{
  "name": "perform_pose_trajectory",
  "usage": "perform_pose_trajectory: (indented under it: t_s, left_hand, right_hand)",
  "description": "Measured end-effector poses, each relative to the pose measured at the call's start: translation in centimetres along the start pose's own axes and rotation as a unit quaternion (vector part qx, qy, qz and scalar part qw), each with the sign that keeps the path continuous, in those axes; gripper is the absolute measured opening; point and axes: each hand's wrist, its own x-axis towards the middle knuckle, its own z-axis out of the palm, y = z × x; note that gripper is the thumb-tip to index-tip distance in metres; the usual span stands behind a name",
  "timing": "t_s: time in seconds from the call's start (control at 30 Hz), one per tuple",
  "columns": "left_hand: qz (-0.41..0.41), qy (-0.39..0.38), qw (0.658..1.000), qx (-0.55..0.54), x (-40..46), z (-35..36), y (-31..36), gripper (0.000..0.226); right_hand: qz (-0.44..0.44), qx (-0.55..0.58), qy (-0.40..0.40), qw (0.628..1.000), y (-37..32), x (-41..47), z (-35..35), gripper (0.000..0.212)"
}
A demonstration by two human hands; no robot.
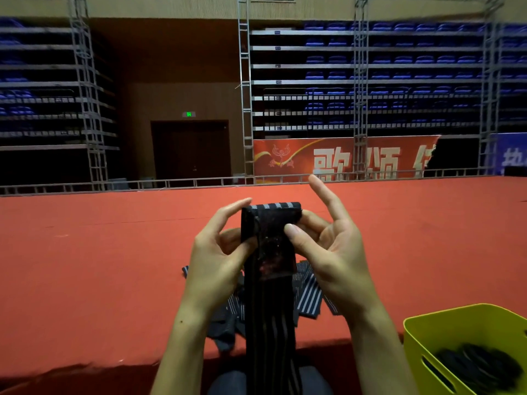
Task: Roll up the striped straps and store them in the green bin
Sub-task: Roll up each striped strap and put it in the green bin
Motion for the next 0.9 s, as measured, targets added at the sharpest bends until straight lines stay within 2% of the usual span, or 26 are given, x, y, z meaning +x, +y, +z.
perform_pose_trajectory:
  t_s: [0.13,0.23,0.27,0.33,0.43,0.57,0.67,0.77,0.9]
  left_hand:
    - [0.059,0.027,0.998,-0.006,-0.2,0.1,1.5,0.062]
    - [0.068,-0.001,0.998,0.012,-0.4,-0.2,1.7,0.073]
    - [0.069,-0.001,0.997,0.035,-0.5,-0.4,1.5,0.079]
    - [0.107,0.053,0.984,0.132,-0.8,-0.7,1.0,0.085]
    - [0.181,0.11,0.943,0.256,-1.6,-0.9,0.5,0.078]
    - [0.132,0.049,0.972,0.19,-2.2,-0.6,0.7,0.079]
    - [0.117,0.03,0.977,0.178,-2.6,-1.1,0.6,0.077]
    - [0.123,0.02,0.968,0.218,-2.9,-1.5,-0.2,0.074]
    - [0.162,0.035,0.938,0.304,-3.2,-1.2,-0.9,0.077]
  right_hand:
    - [-0.01,-0.013,0.014,1.0,0.3,0.6,0.5,0.078]
    - [-0.018,-0.015,0.023,0.999,0.5,0.6,0.9,0.078]
    - [-0.023,-0.017,0.029,0.999,0.6,0.6,1.0,0.078]
    - [-0.038,-0.023,0.043,0.998,0.6,0.5,1.2,0.08]
    - [-0.048,-0.02,0.048,0.997,0.6,0.2,1.4,0.08]
    - [-0.038,-0.019,0.037,0.998,0.7,-0.9,1.8,0.077]
    - [-0.028,-0.021,0.036,0.999,0.7,-1.6,1.7,0.074]
    - [-0.022,-0.029,0.027,0.999,0.8,-2.0,1.6,0.073]
    - [-0.008,-0.038,0.022,0.999,1.1,-2.4,1.4,0.073]
